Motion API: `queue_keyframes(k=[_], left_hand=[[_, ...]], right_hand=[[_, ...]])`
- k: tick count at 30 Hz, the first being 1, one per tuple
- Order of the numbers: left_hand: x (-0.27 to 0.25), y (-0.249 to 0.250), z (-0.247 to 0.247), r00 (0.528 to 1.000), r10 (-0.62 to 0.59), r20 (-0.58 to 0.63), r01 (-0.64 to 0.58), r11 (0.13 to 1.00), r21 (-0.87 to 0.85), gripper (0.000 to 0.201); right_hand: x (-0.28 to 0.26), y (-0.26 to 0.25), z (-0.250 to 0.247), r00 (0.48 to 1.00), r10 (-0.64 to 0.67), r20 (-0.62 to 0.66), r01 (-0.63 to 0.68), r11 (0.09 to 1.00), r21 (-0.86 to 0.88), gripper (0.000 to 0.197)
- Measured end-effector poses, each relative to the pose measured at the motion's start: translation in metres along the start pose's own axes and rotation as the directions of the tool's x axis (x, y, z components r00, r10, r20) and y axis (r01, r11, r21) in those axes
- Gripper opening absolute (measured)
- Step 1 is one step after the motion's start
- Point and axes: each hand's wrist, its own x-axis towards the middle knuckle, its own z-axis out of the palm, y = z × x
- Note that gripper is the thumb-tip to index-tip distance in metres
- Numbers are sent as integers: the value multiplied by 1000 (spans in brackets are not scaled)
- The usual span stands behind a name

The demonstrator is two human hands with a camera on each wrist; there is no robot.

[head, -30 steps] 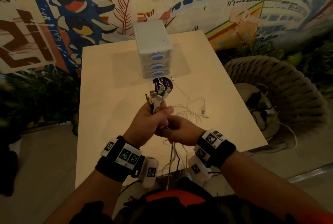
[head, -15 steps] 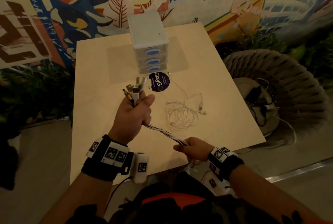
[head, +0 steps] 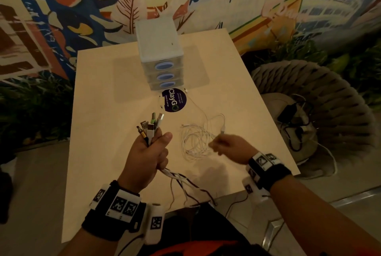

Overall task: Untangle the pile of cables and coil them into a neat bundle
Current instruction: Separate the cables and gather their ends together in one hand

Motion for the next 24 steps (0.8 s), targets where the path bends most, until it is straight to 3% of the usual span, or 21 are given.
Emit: queue_keyframes(k=[3, 5, 10, 15, 24], left_hand=[[-1, -5, -1, 1000, -29, -6, 29, 1000, 6, 40], [-1, -12, -6, 999, -40, -10, 40, 999, 22, 43], [-4, -18, -17, 998, -57, -15, 57, 998, 16, 60], [-6, -21, -27, 993, -71, -97, 68, 997, -29, 65], [-3, -25, -38, 980, -102, -168, 91, 993, -68, 64]], right_hand=[[40, -9, -31, 983, 27, -179, -49, 992, -118, 31], [71, -17, -46, 975, 53, -214, -98, 974, -205, 27], [142, -30, -51, 975, 87, -203, -159, 914, -374, 32], [198, -34, -42, 980, 116, -163, -182, 854, -488, 45], [227, -34, -26, 978, 125, -166, -197, 810, -552, 40]])
